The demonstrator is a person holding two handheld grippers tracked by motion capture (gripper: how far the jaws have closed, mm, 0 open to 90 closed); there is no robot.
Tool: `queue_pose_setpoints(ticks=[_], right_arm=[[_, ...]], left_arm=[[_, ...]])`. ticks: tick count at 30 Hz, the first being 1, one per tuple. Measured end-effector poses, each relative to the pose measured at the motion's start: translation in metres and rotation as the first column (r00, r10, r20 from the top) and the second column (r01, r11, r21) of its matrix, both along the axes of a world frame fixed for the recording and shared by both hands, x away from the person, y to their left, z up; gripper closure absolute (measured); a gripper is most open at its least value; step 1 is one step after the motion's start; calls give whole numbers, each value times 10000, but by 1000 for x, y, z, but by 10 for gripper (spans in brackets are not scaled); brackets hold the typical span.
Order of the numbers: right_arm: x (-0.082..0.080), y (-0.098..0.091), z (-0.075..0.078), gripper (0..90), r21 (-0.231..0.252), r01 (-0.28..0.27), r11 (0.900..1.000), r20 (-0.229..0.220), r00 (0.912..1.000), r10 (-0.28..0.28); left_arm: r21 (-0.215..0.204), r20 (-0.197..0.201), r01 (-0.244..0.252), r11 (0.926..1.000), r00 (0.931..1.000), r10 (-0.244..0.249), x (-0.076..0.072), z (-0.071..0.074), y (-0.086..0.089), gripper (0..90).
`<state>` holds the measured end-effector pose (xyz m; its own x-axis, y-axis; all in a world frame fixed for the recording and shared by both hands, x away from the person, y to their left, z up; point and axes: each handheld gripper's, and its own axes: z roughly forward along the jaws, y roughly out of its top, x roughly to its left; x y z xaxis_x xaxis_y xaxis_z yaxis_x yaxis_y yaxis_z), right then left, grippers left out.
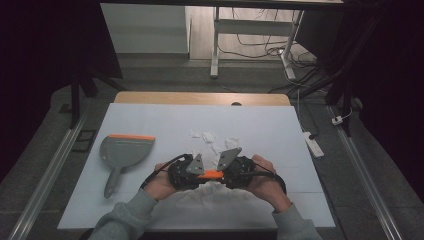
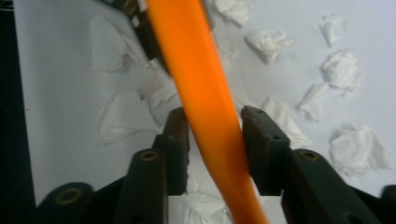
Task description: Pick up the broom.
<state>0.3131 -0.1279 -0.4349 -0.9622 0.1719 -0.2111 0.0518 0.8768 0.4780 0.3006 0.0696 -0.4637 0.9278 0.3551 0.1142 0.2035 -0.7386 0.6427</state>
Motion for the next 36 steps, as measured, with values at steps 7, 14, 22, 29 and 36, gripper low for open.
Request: queue_pose_setpoints(ticks=[7, 14, 22, 29, 36], right_arm=[[1, -3, 4, 701, 672, -3, 9977, -155, 9999, 14], [6, -13, 8, 703, 1134, 391, 9928, -201, 9991, -370], [15, -29, 9, 703, 1649, 1233, 9786, -111, 9923, -1232], [21, -43, 14, 703, 2170, 1657, 9620, 15, 9854, -1701], [28, -59, 20, 703, 2726, 2341, 9332, 83, 9693, -2456]], left_arm=[[-570, 561, -939, 9939, 9937, 971, -3, 5, 10, 472], [-1604, 612, -2177, 9627, 9713, 2298, -13, 11, 39, 339], [-2348, 129, -3583, 9036, 9284, 3715, -23, 6, 84, 294], [-2563, -31, -4504, 8553, 8852, 4652, -36, -3, 119, 289], [-2562, -394, -5141, 8185, 8517, 5226, -44, -17, 145, 289]])
